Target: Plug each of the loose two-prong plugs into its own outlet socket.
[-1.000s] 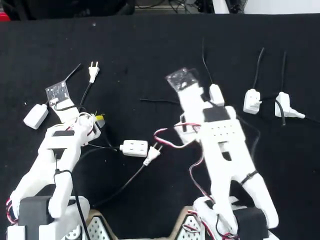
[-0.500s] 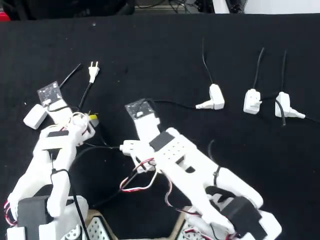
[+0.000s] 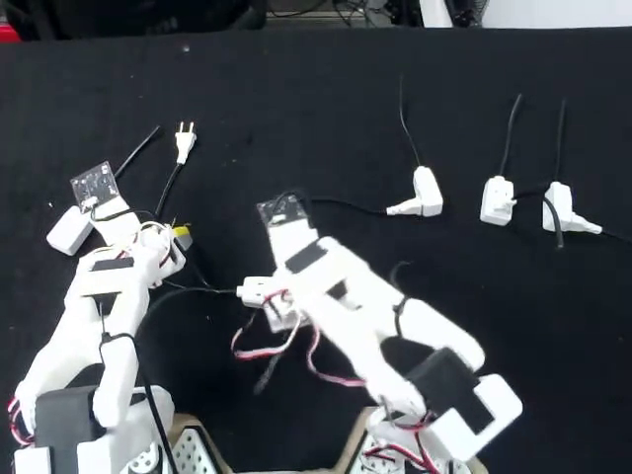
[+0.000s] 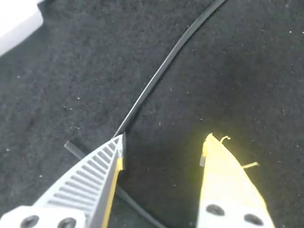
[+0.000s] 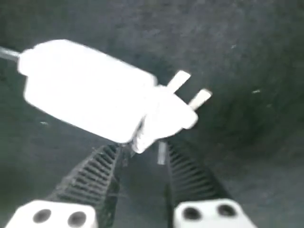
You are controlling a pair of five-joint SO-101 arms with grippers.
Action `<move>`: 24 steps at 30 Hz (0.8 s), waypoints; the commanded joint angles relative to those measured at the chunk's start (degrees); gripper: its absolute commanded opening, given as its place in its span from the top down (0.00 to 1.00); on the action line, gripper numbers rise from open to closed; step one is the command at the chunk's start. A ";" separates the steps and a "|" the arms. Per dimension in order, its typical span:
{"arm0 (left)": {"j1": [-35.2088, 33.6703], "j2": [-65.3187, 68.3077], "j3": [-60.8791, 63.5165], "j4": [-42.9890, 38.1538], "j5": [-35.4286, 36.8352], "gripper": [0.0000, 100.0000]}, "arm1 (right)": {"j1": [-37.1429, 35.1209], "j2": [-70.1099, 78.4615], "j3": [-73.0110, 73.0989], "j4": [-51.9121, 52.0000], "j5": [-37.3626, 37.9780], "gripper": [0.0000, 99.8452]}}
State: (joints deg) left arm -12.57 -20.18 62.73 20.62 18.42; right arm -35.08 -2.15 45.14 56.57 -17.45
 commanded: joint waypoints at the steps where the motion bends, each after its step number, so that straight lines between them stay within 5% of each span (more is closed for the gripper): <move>1: -0.13 -1.05 -0.40 -0.88 0.62 0.74 | 7.47 0.75 -0.66 2.55 10.37 0.99; 6: -0.13 -1.05 -0.66 -1.23 0.62 0.74 | 19.34 -6.64 -0.66 5.71 26.90 0.99; 12: -0.13 -1.05 -0.66 -1.23 0.62 0.74 | 29.98 -21.49 -2.42 8.79 61.63 0.99; 19: -0.13 -1.05 -0.57 -1.23 0.62 0.74 | 35.16 -36.53 -15.52 16.09 76.04 0.99; 24: -0.13 -1.05 -0.48 -1.05 0.62 0.74 | 33.41 -36.44 -4.00 20.40 85.01 0.99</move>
State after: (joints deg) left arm -12.57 -20.18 62.73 20.26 18.42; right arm -1.05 -37.05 35.91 75.82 62.73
